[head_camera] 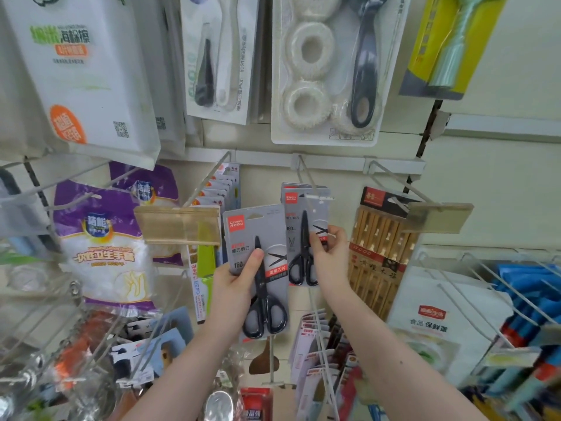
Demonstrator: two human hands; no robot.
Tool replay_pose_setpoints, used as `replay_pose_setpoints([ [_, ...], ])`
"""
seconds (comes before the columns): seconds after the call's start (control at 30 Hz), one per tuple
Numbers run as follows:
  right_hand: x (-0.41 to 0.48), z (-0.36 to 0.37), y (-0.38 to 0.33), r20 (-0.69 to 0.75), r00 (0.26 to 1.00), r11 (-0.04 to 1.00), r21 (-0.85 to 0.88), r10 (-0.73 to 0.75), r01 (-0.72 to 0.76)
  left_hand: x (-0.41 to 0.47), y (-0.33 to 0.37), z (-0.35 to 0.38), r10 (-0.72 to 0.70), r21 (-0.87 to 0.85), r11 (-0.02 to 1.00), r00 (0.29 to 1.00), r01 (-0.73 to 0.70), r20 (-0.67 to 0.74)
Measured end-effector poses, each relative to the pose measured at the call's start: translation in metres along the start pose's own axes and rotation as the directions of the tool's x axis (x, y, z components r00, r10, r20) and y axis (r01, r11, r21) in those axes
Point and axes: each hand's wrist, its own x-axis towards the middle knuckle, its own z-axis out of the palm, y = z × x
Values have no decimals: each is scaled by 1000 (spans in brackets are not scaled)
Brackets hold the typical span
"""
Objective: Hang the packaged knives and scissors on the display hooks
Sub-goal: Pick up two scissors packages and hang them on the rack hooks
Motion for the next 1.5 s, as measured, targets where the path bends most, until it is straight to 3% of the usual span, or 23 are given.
replay_pose_setpoints([
  [0.17, -4, -12, 0, -74, 997, 999, 10, -29, 30, -2, -4, 7, -10, -1, 1000, 998, 10, 67],
  [0.57, -15, -55, -12, -59, 997, 997, 55, -59, 62, 2, -12, 48, -96, -46, 993, 967, 110, 236],
  [0.73, -24, -55, -23, -44, 997, 996, 63, -64, 67, 9, -19, 55, -130, -46, 988, 962, 145, 240],
  [1.0, -37, -46, -34, 107, 964, 969, 65, -245, 239, 20, -27, 62, -128, -91, 984, 962, 154, 243],
  [1.17, -27, -41, -32, 104, 972, 977, 51, -211, 207, 28, -33, 63, -117, -109, 983, 964, 147, 240],
  [1.5, -3, -30, -21, 109, 976, 979, -53, -190, 197, 57, -45, 65, -148, 19, 989, 971, 147, 190],
])
